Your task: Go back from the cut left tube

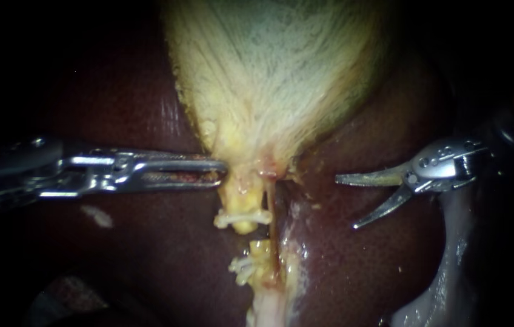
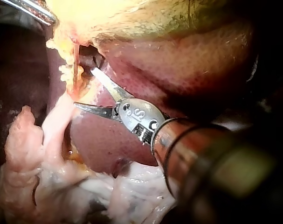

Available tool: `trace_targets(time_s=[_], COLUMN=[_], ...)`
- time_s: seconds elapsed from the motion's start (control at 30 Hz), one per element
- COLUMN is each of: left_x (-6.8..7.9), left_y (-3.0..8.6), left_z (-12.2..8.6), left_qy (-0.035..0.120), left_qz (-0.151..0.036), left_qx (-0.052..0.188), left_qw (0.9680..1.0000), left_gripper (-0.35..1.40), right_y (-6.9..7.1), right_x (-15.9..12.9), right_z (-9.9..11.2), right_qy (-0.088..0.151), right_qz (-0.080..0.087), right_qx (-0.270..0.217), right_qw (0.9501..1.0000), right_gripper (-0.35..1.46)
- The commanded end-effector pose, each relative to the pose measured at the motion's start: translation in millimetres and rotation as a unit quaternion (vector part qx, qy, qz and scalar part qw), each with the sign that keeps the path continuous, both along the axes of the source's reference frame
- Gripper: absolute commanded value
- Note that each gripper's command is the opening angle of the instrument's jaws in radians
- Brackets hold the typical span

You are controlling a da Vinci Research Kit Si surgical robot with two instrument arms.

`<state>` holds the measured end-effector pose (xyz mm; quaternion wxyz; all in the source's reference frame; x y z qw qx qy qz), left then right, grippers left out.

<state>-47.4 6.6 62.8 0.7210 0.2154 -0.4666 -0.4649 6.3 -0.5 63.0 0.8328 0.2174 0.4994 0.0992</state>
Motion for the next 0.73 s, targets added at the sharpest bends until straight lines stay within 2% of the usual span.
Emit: trace_targets(time_s=[0.03, 0.27, 0.73], left_x=[-0.4, -2.2, -2.2], left_y=[-0.2, -1.4, -1.5], left_z=[0.2, 1.2, 1.2], left_qy=[0.001, -0.001, -0.001], left_qz=[0.003, 0.014, 0.013], left_qx=[0.0, 0.004, 0.006], left_qw=[1.0, 0.9999, 0.9999], left_gripper=[-0.35, -0.35, -0.35], right_y=[0.0, 0.0, 0.0], right_x=[0.0, 0.0, -0.1], right_z=[0.0, 0.0, 0.0], right_qy=[0.0, 0.0, 0.001], right_qz=[0.0, 0.0, -0.002], right_qx=[0.0, 0.0, -0.003], right_qw=[1.0, 1.0, 1.0], right_gripper=[1.43, 1.43, 1.43])
